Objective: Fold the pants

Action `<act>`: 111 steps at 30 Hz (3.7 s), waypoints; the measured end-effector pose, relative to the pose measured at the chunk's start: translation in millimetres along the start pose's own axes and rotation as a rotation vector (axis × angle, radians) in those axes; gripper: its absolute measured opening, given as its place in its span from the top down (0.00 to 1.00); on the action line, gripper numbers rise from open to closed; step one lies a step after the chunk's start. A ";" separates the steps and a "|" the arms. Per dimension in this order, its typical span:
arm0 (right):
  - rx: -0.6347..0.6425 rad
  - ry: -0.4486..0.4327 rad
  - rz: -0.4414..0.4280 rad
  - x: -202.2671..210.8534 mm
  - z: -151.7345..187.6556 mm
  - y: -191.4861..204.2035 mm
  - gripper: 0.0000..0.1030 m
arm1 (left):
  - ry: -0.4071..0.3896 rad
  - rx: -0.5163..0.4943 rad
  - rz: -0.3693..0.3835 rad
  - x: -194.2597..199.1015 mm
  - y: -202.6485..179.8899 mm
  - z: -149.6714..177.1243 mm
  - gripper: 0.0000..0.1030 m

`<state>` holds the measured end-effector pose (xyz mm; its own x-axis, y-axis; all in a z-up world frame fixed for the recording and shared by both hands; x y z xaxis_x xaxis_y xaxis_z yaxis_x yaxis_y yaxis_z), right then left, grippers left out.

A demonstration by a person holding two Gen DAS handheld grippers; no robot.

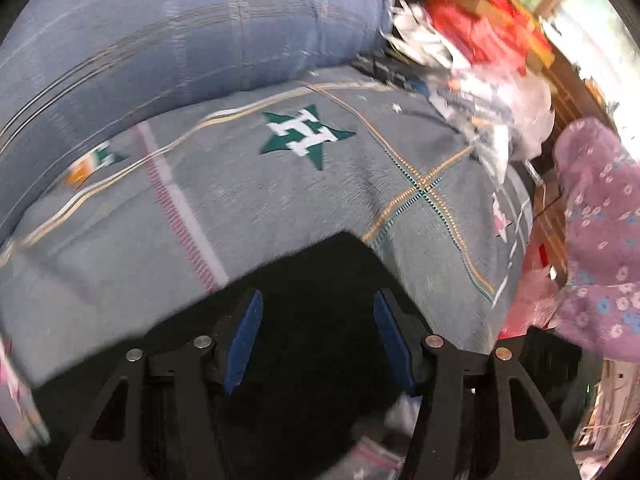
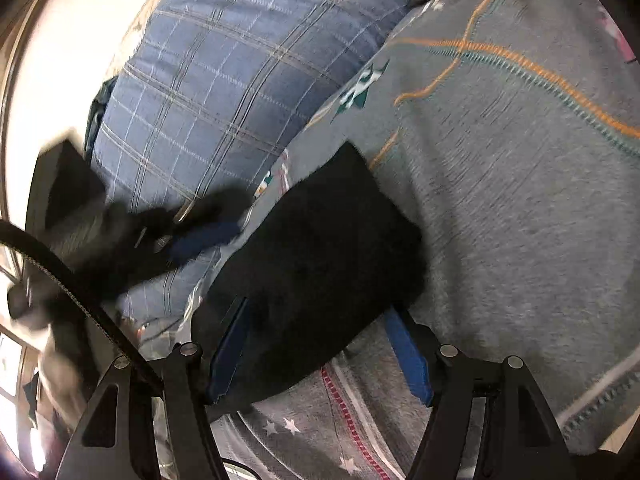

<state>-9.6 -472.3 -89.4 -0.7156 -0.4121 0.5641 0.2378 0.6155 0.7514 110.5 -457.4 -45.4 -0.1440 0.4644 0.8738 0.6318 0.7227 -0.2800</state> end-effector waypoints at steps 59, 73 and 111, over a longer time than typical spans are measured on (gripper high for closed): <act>0.892 0.328 -0.029 -126.5 212.3 291.5 0.84 | -0.570 0.699 0.290 239.4 266.5 233.0 0.92; 1.003 0.476 -0.041 -174.6 265.1 285.0 0.74 | -0.553 0.922 0.235 213.7 322.0 295.7 0.92; 0.341 0.421 -0.144 -198.8 98.3 223.5 0.33 | -0.463 0.818 0.066 185.6 290.8 271.0 0.65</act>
<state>121.3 -186.8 -67.2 -0.3846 -0.6974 0.6047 -0.1188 0.6870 0.7168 61.1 -22.4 -72.3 -0.5268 0.5472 0.6504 -0.0566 0.7409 -0.6692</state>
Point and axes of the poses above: each gripper's, at about its wrist camera, not at the fingertips, and x roughly against the way its jaws point, y to its left, z to its underside, the point moved 8 cm from there along -x, roughly the way its jaws point
